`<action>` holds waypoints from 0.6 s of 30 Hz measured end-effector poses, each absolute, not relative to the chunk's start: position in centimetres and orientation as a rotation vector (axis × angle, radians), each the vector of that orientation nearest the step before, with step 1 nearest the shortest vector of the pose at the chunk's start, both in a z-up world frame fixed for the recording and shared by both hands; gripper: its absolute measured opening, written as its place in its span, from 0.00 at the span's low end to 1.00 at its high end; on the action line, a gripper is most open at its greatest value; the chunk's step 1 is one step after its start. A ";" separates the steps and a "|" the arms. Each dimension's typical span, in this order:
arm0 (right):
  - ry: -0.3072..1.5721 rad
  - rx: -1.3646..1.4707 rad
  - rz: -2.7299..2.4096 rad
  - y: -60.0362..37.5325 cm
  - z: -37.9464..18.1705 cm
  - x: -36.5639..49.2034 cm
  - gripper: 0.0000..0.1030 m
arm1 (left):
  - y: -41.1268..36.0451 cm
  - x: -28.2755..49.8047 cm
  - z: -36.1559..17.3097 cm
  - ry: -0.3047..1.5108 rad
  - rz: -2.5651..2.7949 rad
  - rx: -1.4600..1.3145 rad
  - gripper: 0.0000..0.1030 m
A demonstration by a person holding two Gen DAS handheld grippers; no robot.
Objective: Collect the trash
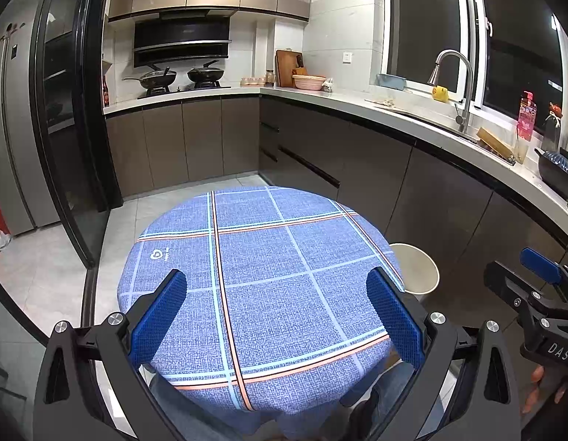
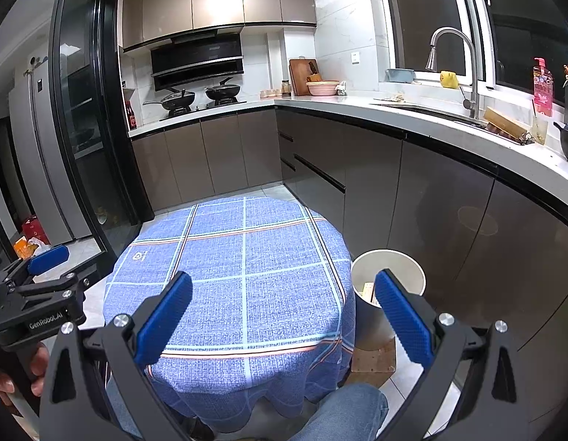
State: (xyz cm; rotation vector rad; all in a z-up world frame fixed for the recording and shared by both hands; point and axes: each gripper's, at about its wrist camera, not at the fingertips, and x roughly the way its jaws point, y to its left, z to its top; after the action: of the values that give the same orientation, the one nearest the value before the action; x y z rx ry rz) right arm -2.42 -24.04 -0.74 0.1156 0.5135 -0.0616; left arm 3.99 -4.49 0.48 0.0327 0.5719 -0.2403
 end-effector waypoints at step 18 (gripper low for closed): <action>0.522 0.117 -0.053 -23.7 -1.4 -1.9 0.97 | -4.5 4.1 0.4 0.577 -0.242 0.032 0.92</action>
State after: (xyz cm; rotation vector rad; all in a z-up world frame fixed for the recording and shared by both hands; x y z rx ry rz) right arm -1.92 -23.66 -1.35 0.1169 0.5216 -0.0526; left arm 4.15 -4.55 0.35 0.0315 0.5768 -0.2424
